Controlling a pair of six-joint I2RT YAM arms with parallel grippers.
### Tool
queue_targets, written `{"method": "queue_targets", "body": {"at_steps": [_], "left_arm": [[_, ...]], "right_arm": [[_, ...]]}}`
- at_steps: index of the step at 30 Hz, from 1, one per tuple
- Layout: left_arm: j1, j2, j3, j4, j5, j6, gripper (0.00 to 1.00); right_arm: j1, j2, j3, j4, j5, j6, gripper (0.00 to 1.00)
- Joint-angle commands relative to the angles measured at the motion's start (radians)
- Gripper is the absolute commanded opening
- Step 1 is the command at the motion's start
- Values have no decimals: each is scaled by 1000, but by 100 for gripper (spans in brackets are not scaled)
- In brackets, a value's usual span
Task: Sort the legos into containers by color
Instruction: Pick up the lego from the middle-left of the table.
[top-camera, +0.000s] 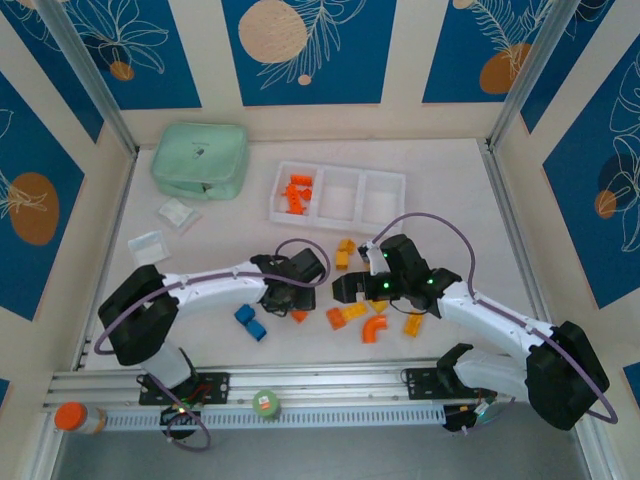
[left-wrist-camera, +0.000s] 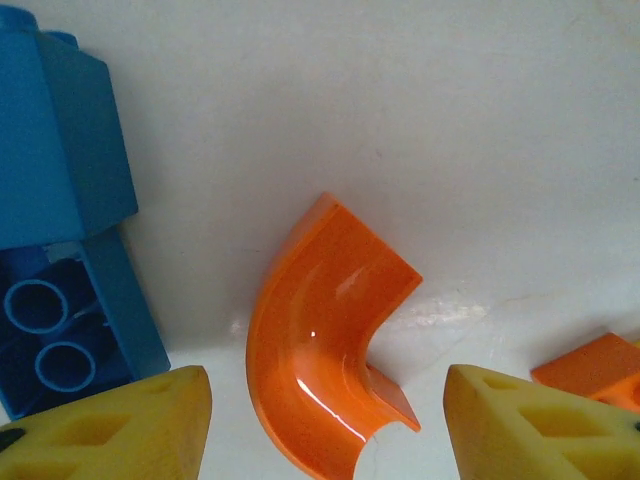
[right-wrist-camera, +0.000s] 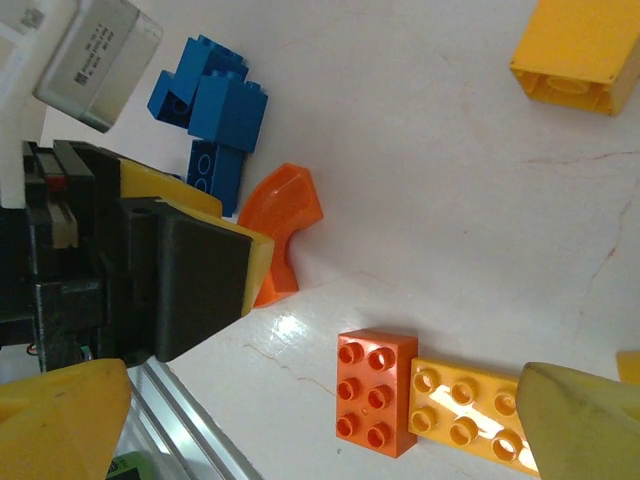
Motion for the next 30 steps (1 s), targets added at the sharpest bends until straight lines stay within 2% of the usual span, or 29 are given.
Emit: {"method": "queue_targets", "body": {"at_steps": [1, 6, 14, 25, 30], "left_arm": [[-7, 32, -19, 27, 24, -25, 63], [-8, 69, -10, 54, 43, -11, 62], [-7, 120, 21, 26, 11, 12, 51], [-7, 87, 28, -1, -27, 30, 34], [-7, 58, 38, -30, -50, 42, 32]], "right_arm": [[-8, -15, -15, 11, -1, 15, 99], [-13, -16, -11, 6, -3, 12, 99], [-16, -11, -21, 30, -11, 23, 99], [-20, 0, -7, 26, -19, 15, 99], [-27, -16, 2, 11, -19, 9, 99]]}}
